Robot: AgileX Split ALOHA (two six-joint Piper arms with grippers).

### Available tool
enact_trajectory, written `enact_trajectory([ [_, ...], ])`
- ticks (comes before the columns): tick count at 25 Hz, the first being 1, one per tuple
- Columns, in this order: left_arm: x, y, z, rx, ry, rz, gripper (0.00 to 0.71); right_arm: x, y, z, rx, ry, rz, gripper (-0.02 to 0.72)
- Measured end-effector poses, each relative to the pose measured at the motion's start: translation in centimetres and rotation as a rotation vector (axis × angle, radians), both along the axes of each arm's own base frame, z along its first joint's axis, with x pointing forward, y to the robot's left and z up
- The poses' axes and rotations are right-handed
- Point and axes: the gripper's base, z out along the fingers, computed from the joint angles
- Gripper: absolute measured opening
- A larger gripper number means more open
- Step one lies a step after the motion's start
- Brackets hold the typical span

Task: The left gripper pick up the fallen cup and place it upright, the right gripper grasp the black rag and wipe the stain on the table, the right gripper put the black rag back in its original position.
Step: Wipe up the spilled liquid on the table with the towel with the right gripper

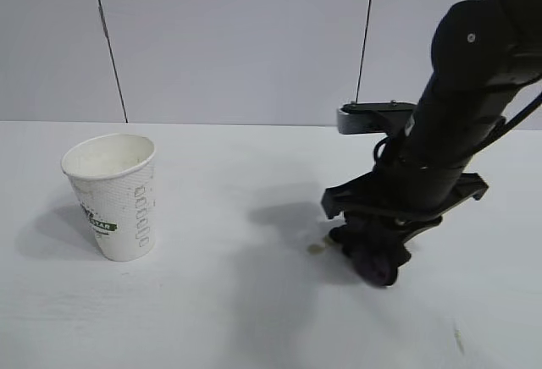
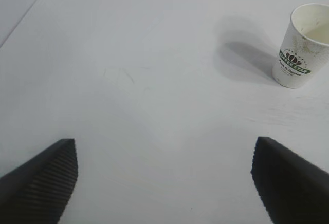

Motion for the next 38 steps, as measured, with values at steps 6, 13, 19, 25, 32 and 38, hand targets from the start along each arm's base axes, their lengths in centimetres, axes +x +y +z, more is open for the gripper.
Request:
enact_trajectory([
  [6, 0.0, 0.0, 0.0, 0.0, 0.0, 0.0, 0.664, -0.1, 3.2, -0.1, 0.073, -0.142, 0.063, 0.083],
  [13, 0.0, 0.0, 0.0, 0.0, 0.0, 0.0, 0.664, 0.4, 3.5, -2.1, 0.073, -0.133, 0.045, 0.083],
  [19, 0.0, 0.0, 0.0, 0.0, 0.0, 0.0, 0.664, 1.8, 1.6, -1.5, -0.006, -0.104, 0.065, 0.083],
  [25, 0.0, 0.0, 0.0, 0.0, 0.0, 0.0, 0.664, 4.0, -4.0, -0.7, -0.106, 0.034, -0.055, 0.083],
  [32, 0.0, 0.0, 0.0, 0.0, 0.001, 0.0, 0.664, 2.8, -4.1, -0.4, -0.146, 0.209, 0.008, 0.083],
  [38, 0.0, 0.0, 0.0, 0.0, 0.001, 0.0, 0.664, 2.0, -0.6, -0.2, -0.036, 0.191, 0.047, 0.083],
])
